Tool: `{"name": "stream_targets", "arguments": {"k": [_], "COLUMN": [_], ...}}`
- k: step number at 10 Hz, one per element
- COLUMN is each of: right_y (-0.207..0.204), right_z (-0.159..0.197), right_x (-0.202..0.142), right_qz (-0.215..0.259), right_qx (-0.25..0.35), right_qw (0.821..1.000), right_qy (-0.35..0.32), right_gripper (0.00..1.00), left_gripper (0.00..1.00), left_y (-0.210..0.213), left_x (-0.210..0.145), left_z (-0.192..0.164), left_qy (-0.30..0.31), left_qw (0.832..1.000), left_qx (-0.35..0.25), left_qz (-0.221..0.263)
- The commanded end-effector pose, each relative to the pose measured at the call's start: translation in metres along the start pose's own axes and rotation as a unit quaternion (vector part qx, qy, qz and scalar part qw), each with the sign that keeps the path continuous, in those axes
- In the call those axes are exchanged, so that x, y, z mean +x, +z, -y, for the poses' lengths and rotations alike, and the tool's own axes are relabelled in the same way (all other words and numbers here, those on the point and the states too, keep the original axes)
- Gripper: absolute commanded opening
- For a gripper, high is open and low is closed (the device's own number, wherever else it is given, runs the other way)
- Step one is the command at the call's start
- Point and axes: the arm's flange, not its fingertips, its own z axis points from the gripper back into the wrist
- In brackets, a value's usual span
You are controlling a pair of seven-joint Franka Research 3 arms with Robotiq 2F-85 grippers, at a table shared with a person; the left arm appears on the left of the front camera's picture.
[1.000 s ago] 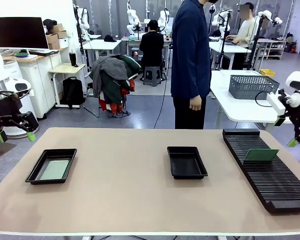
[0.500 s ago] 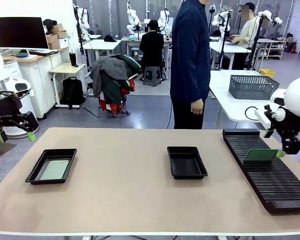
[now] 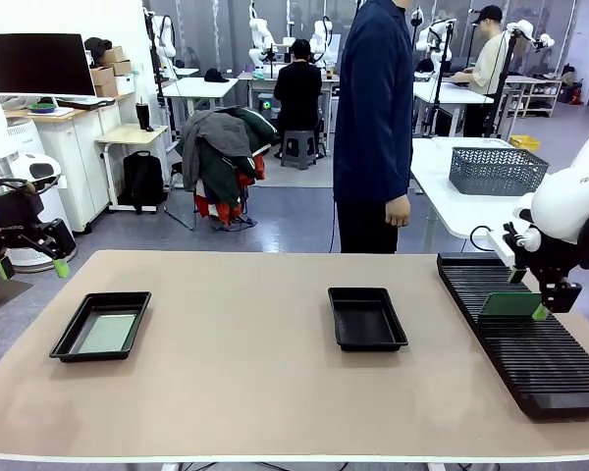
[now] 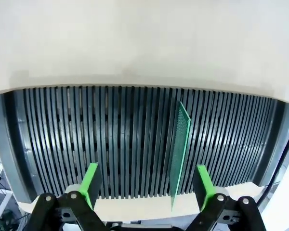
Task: Inspect and transfer BCBs to ESD trays.
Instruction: Pick up the Blank PCB from the PCB Rack and place it in the right ESD tray.
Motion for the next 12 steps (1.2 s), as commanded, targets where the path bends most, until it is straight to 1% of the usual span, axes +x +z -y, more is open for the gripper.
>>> {"name": "stream_targets", "arguments": {"k": [1, 3, 5, 7, 9, 12], "right_y": [-0.010, -0.019, -0.026, -0.030, -0.031, -0.028], "right_z": [0.009, 0.015, 0.019, 0.022, 0.025, 0.031], "right_x": [-0.010, -0.015, -0.019, -0.022, -0.023, -0.022], "right_qz": [0.005, 0.010, 0.028, 0.026, 0.021, 0.012], "right_qx": [-0.014, -0.015, -0.020, -0.018, -0.014, 0.000], "right_qw": [1.000, 1.000, 0.999, 0.999, 0.999, 1.000], "right_qy": [-0.001, -0.005, -0.019, -0.030, -0.033, -0.027], "right_gripper": [1.00, 1.00, 1.00, 1.00, 0.95, 0.84], "left_gripper": [1.00, 1.00, 1.00, 1.00, 1.00, 1.00], "left_y": [-0.003, -0.003, -0.003, -0.003, -0.003, -0.003], "left_x": [-0.001, -0.001, -0.001, -0.001, -0.001, -0.001], "left_z": [0.001, 0.001, 0.001, 0.001, 0.001, 0.001], "left_qy": [0.002, 0.002, 0.002, 0.002, 0.002, 0.002], "left_qw": [1.000, 1.000, 1.000, 1.000, 1.000, 1.000], "left_qx": [-0.004, -0.004, -0.004, -0.004, -0.004, -0.004], "left_qz": [0.003, 0.003, 0.003, 0.003, 0.003, 0.003]}}
